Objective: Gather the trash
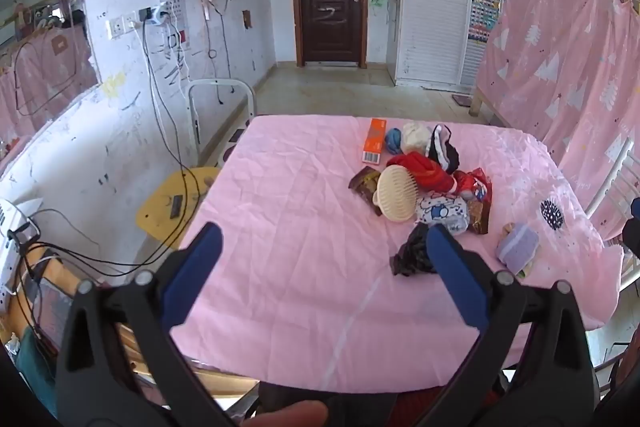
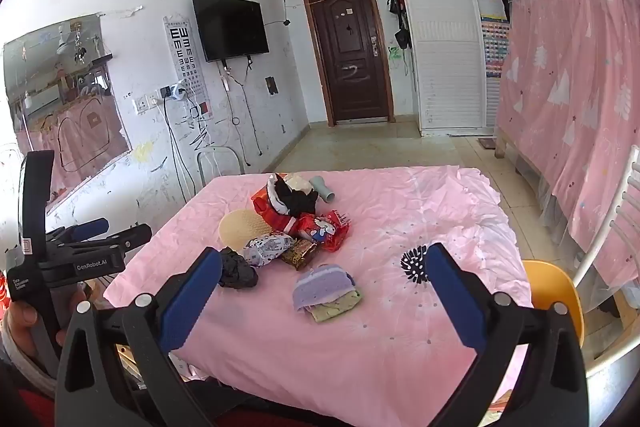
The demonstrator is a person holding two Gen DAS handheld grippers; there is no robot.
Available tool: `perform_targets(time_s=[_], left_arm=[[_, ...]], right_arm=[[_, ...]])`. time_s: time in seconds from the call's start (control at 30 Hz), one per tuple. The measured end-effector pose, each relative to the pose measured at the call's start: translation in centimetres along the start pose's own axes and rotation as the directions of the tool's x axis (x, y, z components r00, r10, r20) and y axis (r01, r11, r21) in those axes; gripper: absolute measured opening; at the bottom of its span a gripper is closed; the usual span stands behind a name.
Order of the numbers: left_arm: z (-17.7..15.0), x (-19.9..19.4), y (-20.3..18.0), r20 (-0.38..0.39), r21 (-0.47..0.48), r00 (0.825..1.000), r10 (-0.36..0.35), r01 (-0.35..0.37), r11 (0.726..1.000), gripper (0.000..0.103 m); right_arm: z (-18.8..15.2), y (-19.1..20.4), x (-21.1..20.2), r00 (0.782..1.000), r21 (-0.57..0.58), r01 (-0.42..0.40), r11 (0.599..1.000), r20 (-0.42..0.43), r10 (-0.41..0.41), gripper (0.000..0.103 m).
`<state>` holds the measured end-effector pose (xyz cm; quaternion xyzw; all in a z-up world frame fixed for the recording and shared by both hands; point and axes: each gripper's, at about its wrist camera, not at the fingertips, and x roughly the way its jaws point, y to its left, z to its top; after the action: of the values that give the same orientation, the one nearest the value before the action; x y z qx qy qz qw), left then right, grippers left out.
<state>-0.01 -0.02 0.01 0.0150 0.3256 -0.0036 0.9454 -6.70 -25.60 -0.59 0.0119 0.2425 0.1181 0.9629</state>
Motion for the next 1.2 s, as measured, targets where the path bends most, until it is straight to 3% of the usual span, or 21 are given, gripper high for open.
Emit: perform_targets(time_s=[1.2], left_arm=[[0.00,-0.06,-0.01,0.006,-0.002,1.000,-0.001,0.001,1.000,0.098]], right_arm=[[0.21,0.74,0.14,1.000,-0.013,0.003,1.000,0.000,-0.003,0.092]])
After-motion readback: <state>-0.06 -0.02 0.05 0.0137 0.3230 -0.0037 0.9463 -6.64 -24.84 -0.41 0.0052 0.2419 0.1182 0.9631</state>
